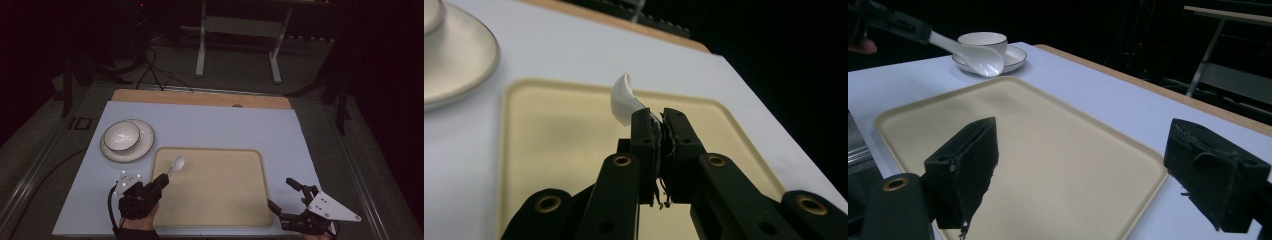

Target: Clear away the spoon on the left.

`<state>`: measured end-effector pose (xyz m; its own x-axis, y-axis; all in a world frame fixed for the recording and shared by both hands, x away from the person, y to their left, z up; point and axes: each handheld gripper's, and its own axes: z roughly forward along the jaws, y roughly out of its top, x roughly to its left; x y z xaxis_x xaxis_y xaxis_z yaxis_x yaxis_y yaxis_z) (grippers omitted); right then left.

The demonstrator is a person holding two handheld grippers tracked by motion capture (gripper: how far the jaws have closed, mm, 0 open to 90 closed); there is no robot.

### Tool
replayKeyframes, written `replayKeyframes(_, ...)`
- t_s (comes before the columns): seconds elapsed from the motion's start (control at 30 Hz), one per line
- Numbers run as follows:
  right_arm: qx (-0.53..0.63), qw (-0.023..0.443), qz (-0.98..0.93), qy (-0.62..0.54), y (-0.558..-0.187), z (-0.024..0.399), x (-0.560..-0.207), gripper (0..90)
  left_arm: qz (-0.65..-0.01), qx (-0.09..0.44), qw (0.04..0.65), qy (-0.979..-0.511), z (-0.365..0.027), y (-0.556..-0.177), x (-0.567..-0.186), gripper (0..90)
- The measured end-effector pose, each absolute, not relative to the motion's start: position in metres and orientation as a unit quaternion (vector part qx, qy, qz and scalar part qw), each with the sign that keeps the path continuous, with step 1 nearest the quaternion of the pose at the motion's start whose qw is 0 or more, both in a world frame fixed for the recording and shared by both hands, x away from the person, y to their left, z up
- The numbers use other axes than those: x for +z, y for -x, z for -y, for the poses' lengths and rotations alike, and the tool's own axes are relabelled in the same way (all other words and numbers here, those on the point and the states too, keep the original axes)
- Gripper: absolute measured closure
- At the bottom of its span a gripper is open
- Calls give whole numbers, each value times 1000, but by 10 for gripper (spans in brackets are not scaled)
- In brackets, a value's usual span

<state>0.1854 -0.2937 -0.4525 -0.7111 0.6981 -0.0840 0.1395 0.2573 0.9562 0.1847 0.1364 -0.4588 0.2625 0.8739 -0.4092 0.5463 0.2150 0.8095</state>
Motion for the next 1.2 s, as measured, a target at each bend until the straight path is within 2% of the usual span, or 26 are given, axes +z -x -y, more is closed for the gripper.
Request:
replayKeyframes(0.03, 541, 256, -750, -280, -186, 293, -453, 143, -587, 172, 506, -608, -134, -185, -461, 852)
replayKeyframes(0.33, 540, 260, -749, -283, -186, 294, -453, 143, -600, 161, 506, -599, -134, -195, -479, 852)
replayKeyframes(0.5, 539, 258, -750, -283, -187, 294, -454, 143, -603, 174, 485, -609, -130, -197, -489, 852)
replayKeyframes(0.8, 538, 258, -750, -286, -187, 294, -454, 143, -617, 150, 479, -606, -127, -203, -503, 851)
replayKeyframes(1.2, 541, 256, -748, -287, -188, 295, -454, 143, -619, 133, 453, -628, -119, -196, -512, 844)
